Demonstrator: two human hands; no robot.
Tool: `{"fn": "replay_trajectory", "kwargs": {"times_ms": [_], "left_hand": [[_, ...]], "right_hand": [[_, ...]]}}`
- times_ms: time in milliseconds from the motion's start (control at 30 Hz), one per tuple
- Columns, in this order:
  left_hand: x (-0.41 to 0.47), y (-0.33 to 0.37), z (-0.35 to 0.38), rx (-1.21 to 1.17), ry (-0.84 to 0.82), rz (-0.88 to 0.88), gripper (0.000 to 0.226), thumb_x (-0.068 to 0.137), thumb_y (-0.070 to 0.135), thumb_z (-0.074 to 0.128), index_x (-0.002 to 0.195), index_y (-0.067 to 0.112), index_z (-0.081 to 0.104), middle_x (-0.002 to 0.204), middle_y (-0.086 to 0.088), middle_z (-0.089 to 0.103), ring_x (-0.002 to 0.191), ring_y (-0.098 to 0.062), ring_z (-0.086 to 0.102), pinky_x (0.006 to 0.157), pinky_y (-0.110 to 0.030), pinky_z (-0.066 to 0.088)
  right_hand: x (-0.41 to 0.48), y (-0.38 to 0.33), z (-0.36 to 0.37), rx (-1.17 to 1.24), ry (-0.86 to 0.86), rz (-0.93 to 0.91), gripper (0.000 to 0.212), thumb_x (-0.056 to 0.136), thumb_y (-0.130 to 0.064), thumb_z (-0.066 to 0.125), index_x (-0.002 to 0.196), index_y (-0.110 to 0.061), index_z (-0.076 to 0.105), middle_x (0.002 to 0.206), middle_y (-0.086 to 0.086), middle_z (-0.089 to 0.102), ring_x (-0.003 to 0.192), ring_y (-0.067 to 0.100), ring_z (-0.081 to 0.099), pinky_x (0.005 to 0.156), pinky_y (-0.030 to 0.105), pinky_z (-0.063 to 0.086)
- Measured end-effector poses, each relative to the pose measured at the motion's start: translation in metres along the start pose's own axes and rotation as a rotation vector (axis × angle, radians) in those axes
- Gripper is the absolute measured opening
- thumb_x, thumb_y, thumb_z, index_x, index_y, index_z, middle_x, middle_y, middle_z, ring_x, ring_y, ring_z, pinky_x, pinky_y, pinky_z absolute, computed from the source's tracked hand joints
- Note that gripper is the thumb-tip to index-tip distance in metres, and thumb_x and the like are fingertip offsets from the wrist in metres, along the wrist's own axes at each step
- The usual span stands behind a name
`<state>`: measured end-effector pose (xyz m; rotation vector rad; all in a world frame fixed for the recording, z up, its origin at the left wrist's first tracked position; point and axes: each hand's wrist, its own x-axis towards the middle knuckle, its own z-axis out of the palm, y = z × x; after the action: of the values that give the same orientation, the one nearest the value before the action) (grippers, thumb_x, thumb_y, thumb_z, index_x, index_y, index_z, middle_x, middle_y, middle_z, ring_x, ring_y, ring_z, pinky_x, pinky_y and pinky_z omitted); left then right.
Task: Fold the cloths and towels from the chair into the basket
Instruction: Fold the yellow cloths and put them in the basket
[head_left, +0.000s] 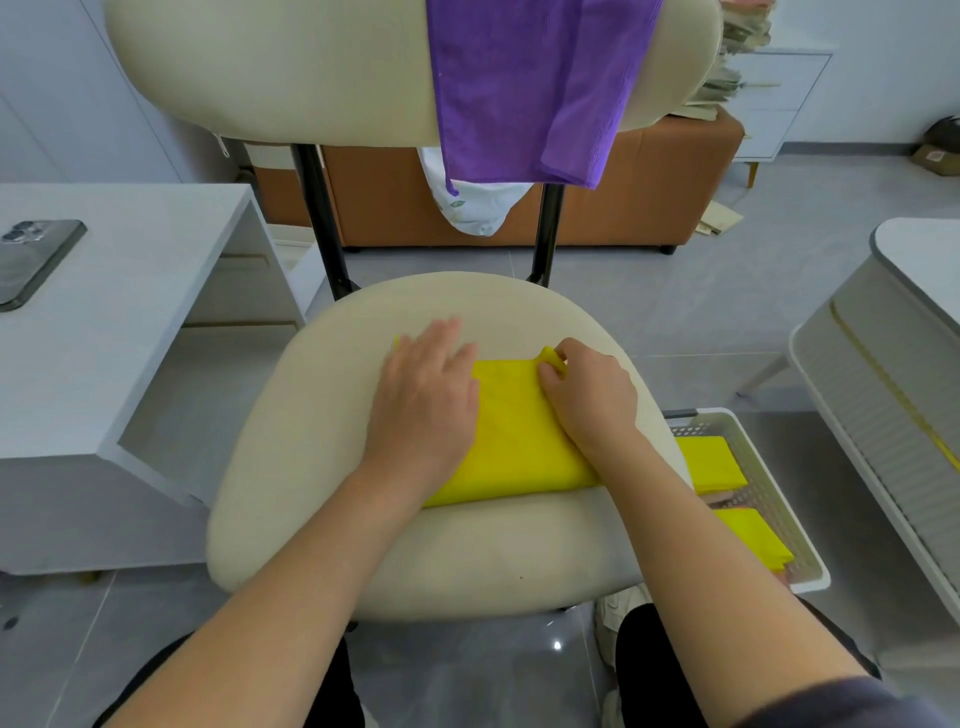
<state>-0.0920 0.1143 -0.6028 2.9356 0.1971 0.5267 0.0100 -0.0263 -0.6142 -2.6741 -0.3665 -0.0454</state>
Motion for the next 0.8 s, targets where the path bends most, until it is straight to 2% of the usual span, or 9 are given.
{"fn": "replay_trajectory", "kwargs": {"times_ms": [67,133,200,233,333,467,633,733,800], "left_hand": [[-0.007,0.009,0.006,-0.061,-0.336,-0.02,0.055,0.099,0.042,0.031,0.147,0.015,0.027,0.158,-0.009,0.014,0.146,-0.023,0.008,0.118,-0.04,0.008],[-0.011,0.009,0.016,0.013,-0.504,-0.021,0.065,0.097,0.055,0.022,0.151,0.022,0.008,0.159,-0.007,-0.004,0.146,-0.021,-0.007,0.118,-0.041,-0.001],[-0.01,0.004,0.021,0.024,-0.512,-0.012,0.067,0.095,0.058,0.02,0.151,0.025,0.002,0.159,-0.006,-0.009,0.145,-0.02,-0.012,0.118,-0.043,-0.005],[-0.007,0.001,0.021,0.024,-0.502,0.001,0.068,0.095,0.058,0.02,0.151,0.025,0.002,0.159,-0.005,-0.01,0.145,-0.019,-0.014,0.118,-0.043,-0.006],[-0.002,-0.005,0.023,0.006,-0.485,0.059,0.069,0.094,0.062,0.017,0.151,0.027,0.003,0.159,-0.002,-0.009,0.145,-0.016,-0.014,0.117,-0.04,-0.007],[0.001,-0.011,0.024,-0.021,-0.471,0.084,0.085,0.077,0.071,0.004,0.151,0.029,0.007,0.159,0.0,-0.005,0.145,-0.014,-0.01,0.117,-0.038,-0.006],[0.003,-0.012,0.026,-0.036,-0.452,0.093,0.093,0.069,0.072,-0.004,0.151,0.03,0.008,0.159,0.001,-0.003,0.146,-0.013,-0.008,0.117,-0.036,-0.004],[0.005,-0.014,0.026,-0.059,-0.448,0.098,0.096,0.066,0.072,-0.006,0.15,0.03,0.01,0.159,0.001,-0.002,0.146,-0.013,-0.007,0.116,-0.036,-0.004],[0.006,-0.015,0.026,-0.059,-0.446,0.101,0.096,0.066,0.072,-0.005,0.15,0.031,0.011,0.159,0.002,-0.002,0.146,-0.012,-0.007,0.117,-0.035,-0.004]], "right_hand": [[0.003,0.002,-0.003,0.107,-0.044,0.051,0.027,0.094,-0.038,0.047,0.103,-0.014,0.058,0.093,0.006,0.063,0.089,0.029,0.057,0.068,0.032,0.038],[0.007,0.004,-0.01,0.231,-0.123,0.092,0.031,0.094,-0.043,0.047,0.094,-0.015,0.059,0.09,0.003,0.06,0.089,0.025,0.054,0.071,0.032,0.038],[0.008,0.005,-0.021,0.379,-0.194,0.123,0.041,0.096,-0.046,0.043,0.078,-0.011,0.053,0.077,0.003,0.054,0.082,0.025,0.05,0.07,0.033,0.038],[0.007,0.007,-0.027,0.458,-0.229,0.154,0.046,0.096,-0.046,0.04,0.079,-0.007,0.054,0.076,0.006,0.053,0.079,0.026,0.051,0.071,0.036,0.042],[-0.002,0.015,-0.048,0.592,-0.459,0.3,0.049,0.098,-0.049,0.034,0.11,-0.006,0.054,0.084,0.009,0.057,0.066,0.022,0.056,0.062,0.033,0.049],[-0.013,0.027,-0.06,0.579,-0.709,0.333,0.048,0.097,-0.049,0.039,0.122,-0.009,0.05,0.077,0.009,0.062,0.041,0.013,0.043,0.042,0.02,0.029],[-0.022,0.036,-0.068,0.63,-0.838,0.154,0.053,0.093,-0.041,0.052,0.141,-0.027,0.034,0.089,0.007,0.062,0.043,0.013,0.045,0.043,0.02,0.035],[-0.031,0.035,-0.067,0.622,-0.88,0.016,0.076,0.09,-0.029,0.061,0.148,-0.034,0.013,0.067,-0.007,0.06,0.046,0.013,0.049,0.046,0.022,0.038],[-0.034,0.036,-0.067,0.664,-0.863,-0.06,0.085,0.088,-0.022,0.064,0.15,-0.035,0.008,0.058,-0.007,0.052,0.046,0.013,0.049,0.048,0.025,0.038]]}}
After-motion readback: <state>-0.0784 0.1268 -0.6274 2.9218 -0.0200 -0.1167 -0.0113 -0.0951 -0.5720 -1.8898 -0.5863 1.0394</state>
